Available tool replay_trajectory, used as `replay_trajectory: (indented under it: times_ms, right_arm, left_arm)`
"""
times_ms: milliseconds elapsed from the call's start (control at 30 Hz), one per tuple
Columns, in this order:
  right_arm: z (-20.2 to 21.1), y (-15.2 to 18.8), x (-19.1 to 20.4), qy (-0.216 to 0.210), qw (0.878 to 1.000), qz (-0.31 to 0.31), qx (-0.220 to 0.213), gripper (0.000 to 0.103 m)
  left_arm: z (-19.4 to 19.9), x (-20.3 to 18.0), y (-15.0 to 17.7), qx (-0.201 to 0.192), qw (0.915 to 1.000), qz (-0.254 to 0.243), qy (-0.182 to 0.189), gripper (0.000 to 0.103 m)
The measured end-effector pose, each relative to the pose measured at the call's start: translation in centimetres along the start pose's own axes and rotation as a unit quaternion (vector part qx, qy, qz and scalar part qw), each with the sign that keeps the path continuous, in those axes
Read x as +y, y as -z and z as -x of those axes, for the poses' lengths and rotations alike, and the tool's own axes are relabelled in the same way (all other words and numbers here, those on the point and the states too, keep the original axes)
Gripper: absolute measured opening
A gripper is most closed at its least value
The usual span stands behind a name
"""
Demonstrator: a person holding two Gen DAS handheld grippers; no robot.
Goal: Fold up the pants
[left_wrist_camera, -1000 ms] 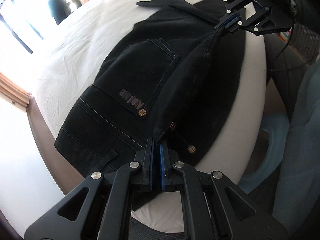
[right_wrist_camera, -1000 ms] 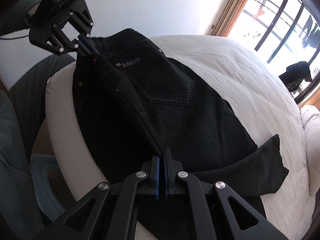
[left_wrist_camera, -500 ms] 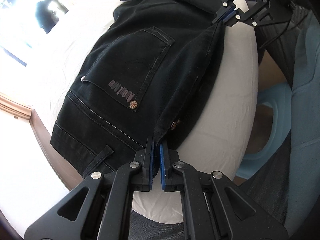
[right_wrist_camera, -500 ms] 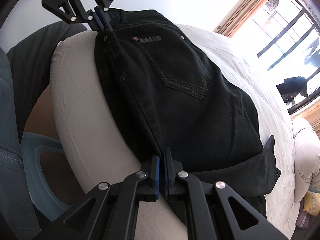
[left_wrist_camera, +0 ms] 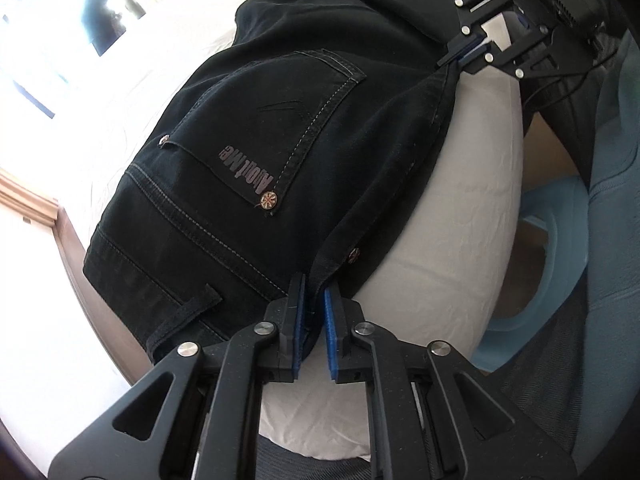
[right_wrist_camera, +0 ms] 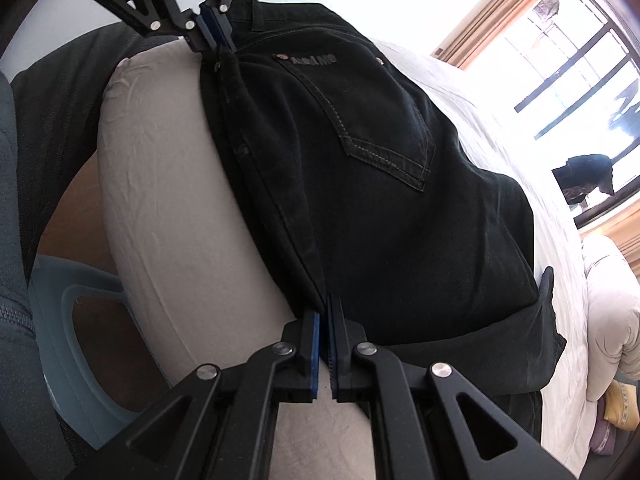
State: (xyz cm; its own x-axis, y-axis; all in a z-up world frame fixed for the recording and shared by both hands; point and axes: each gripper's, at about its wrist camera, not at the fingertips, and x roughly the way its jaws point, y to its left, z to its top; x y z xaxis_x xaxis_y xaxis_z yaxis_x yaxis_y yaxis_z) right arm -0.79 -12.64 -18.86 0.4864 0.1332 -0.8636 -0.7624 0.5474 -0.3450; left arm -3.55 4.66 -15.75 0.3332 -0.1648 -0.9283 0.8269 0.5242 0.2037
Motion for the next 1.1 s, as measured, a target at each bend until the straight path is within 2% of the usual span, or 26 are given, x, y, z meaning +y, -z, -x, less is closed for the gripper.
replay_trajectory:
  times_ms: [33, 100, 133, 167, 300, 367, 400, 433, 467, 567, 633, 700, 733, 800, 933, 1033, 1100]
  right_arm:
    - [0.0, 0.0, -0.1, -0.001, 1.0, -0.004, -0.001, 0.006]
    - [0.1, 0.1, -0.2, 0.003, 1.0, -0.01, -0.003, 0.009]
    - [0.1, 0.2, -0.3, 0.004, 1.0, -0.014, -0.004, 0.011]
    - [0.1, 0.2, -0.4, 0.005, 1.0, -0.018, -0.004, 0.012]
    - [0.7, 0.1, -1.0, -0.003, 0.999, -0.036, -0.001, 0.018]
    - [1.6, -0.1, -1.4, -0.015, 0.999, -0.046, -0.007, 0.031]
    - [2.2, -0.3, -1.7, -0.024, 0.998, -0.055, -0.017, 0.047]
    - [3.0, -0.5, -2.2, -0.03, 0.997, -0.069, -0.034, 0.058]
    - [3.6, -0.8, -2.6, -0.03, 0.995, -0.083, -0.05, 0.059]
    - [3.5, -1.6, -3.8, -0.031, 0.991, -0.113, -0.066, 0.059]
    - [2.2, -1.6, -3.6, -0.038, 0.991, -0.118, -0.058, 0.059]
    - [0.2, -0.9, -3.4, -0.058, 0.99, -0.127, -0.028, 0.059]
    - [-0.9, -0.3, -3.1, -0.065, 0.989, -0.135, -0.01, 0.06]
    - [-0.8, 0.4, -3.1, -0.07, 0.985, -0.159, -0.018, 0.06]
    - [1.3, 2.1, -5.3, -0.103, 0.968, -0.227, -0.043, 0.06]
    - [3.1, 3.7, -8.8, -0.104, 0.947, -0.297, -0.071, 0.06]
    - [3.7, 4.8, -11.7, -0.094, 0.93, -0.346, -0.082, 0.06]
  left_arm:
    - [0.4, 0.1, -0.1, 0.005, 1.0, 0.001, 0.003, 0.015]
    - [1.1, 0.2, -0.1, 0.013, 0.9999, 0.001, 0.007, 0.032]
    - [1.6, 0.4, 0.1, 0.016, 0.9998, 0.001, 0.008, 0.061]
    - [2.3, 0.7, 0.3, 0.016, 0.9998, 0.003, 0.01, 0.078]
    - [4.5, 1.7, 0.5, 0.03, 0.9993, 0.014, 0.014, 0.078]
    - [6.2, 2.3, -0.2, 0.007, 0.9996, 0.029, 0.006, 0.078]
    - [7.0, 2.7, -1.0, -0.01, 0.9991, 0.041, 0.008, 0.078]
    - [7.7, 3.0, -1.9, -0.03, 0.998, 0.054, 0.01, 0.078]
    - [8.2, 3.3, -3.0, -0.053, 0.9964, 0.065, 0.013, 0.078]
    - [7.8, 3.3, -7.3, -0.108, 0.9895, 0.094, 0.021, 0.078]
    - [6.4, 3.0, -9.9, -0.122, 0.9861, 0.104, 0.041, 0.078]
    - [3.9, 2.2, -11.9, -0.115, 0.9852, 0.112, 0.059, 0.078]
    - [1.9, 1.7, -12.8, -0.097, 0.986, 0.117, 0.069, 0.078]
    - [-0.7, 0.9, -14.0, -0.076, 0.9866, 0.121, 0.079, 0.077]
    - [-1.3, 1.3, -16.4, -0.11, 0.9782, 0.144, 0.101, 0.077]
    - [-1.7, 2.0, -18.3, -0.126, 0.9751, 0.149, 0.104, 0.077]
    - [-3.1, 2.1, -19.1, -0.123, 0.9741, 0.152, 0.114, 0.077]
